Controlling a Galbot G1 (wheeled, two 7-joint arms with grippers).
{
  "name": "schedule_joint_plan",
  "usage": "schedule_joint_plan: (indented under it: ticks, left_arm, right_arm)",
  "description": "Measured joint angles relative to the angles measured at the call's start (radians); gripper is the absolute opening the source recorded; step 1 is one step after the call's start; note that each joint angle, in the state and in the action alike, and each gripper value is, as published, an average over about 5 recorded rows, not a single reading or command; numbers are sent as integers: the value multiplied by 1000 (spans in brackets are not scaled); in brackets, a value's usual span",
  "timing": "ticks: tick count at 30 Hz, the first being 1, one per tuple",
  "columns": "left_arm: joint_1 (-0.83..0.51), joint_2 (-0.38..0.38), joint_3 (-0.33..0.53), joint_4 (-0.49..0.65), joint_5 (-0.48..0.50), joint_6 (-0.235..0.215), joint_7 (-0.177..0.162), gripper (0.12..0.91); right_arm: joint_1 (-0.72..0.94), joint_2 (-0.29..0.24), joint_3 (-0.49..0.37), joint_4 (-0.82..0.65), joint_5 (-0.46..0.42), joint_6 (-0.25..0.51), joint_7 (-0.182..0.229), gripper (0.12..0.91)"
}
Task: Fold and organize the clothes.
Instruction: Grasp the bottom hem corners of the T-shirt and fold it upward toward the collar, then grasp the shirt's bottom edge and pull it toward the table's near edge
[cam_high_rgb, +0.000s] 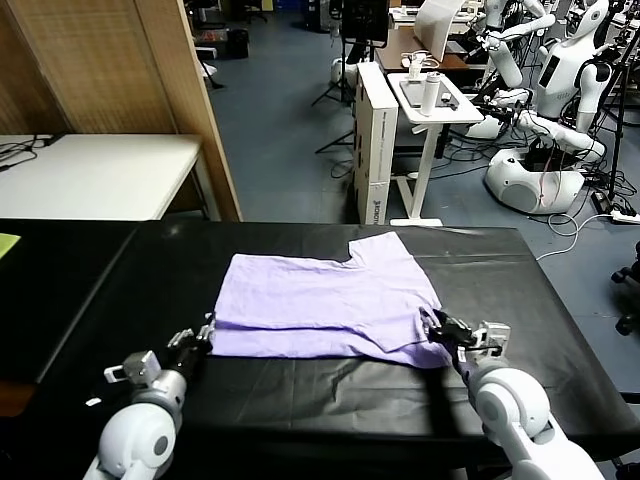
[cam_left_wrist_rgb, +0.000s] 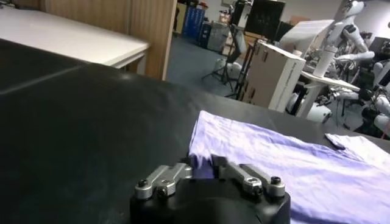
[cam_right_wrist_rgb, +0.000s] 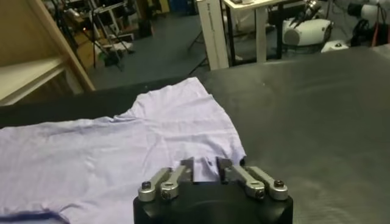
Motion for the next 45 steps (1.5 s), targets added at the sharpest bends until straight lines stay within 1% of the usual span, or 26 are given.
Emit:
schedule_joint_plan:
  ticks: [1, 2, 4, 5, 14, 16, 18, 20, 22, 25, 26, 27, 28, 29, 30, 31, 32, 33, 38, 41, 45]
  left_arm:
    - [6, 0, 0, -5, 3, 2, 0, 802]
    - [13, -1, 0, -11, 7, 3, 0, 842]
    - [32, -4, 0, -26, 15, 6, 1, 890]
    - [43, -6, 0, -32, 19, 7, 2, 898]
    - [104, -17, -2, -44, 27, 2, 11, 907]
    - [107, -17, -2, -43, 26, 2, 11, 904]
    - [109, -18, -2, -39, 26, 2, 11, 883]
    - [108, -20, -2, -33, 27, 1, 11, 831]
    - [108, -22, -2, -26, 27, -1, 11, 764]
    - [109, -23, -2, -19, 26, -3, 11, 619]
    - [109, -23, -2, -18, 26, -4, 11, 552]
    - [109, -23, -2, -17, 26, -4, 11, 501]
    - [110, -23, -2, -16, 26, -4, 11, 449]
    - [110, -22, -2, -16, 26, -4, 10, 387]
    - [111, -22, -2, -15, 26, -5, 10, 339]
    - [112, -22, -3, -15, 26, -5, 10, 303]
    - [112, -21, -3, -15, 27, -5, 11, 263]
    - [113, -21, -3, -15, 27, -5, 10, 242]
    - [126, -13, -5, -22, 28, -4, 2, 168]
    - [144, 0, -13, -39, 28, -3, -10, 156]
    - [183, 22, -29, -73, 27, -1, -32, 157]
  right_arm:
    - [-26, -4, 10, 10, -6, 2, -8, 905]
    - [-50, -6, 20, 17, -12, 4, -14, 906]
    - [-89, -9, 33, 26, -22, 7, -22, 907]
    - [-105, -9, 37, 30, -27, 8, -24, 907]
    - [-158, -8, 34, 45, -55, 8, -29, 902]
    - [-162, -7, 29, 44, -63, 9, -32, 880]
    - [-164, -6, 24, 43, -72, 10, -35, 820]
    - [-164, -6, 19, 42, -79, 11, -38, 744]
    - [-162, -6, 16, 42, -85, 11, -40, 641]
    - [-157, -10, 12, 41, -93, 11, -42, 473]
    - [-155, -11, 11, 41, -96, 11, -43, 418]
    - [-154, -13, 11, 40, -97, 11, -43, 345]
    - [-154, -15, 11, 41, -98, 11, -43, 291]
    - [-155, -16, 11, 42, -98, 9, -42, 246]
    - [-157, -19, 11, 44, -97, 6, -40, 200]
    - [-161, -22, 13, 48, -95, 0, -36, 171]
    - [-165, -25, 16, 53, -91, -9, -30, 159]
    - [-170, -29, 20, 60, -85, -20, -24, 147]
    - [-210, -50, 49, 109, -28, -97, 15, 140]
    - [-245, -56, 74, 150, -8, -136, 33, 140]
    - [-302, -54, 112, 208, -5, -185, 54, 140]
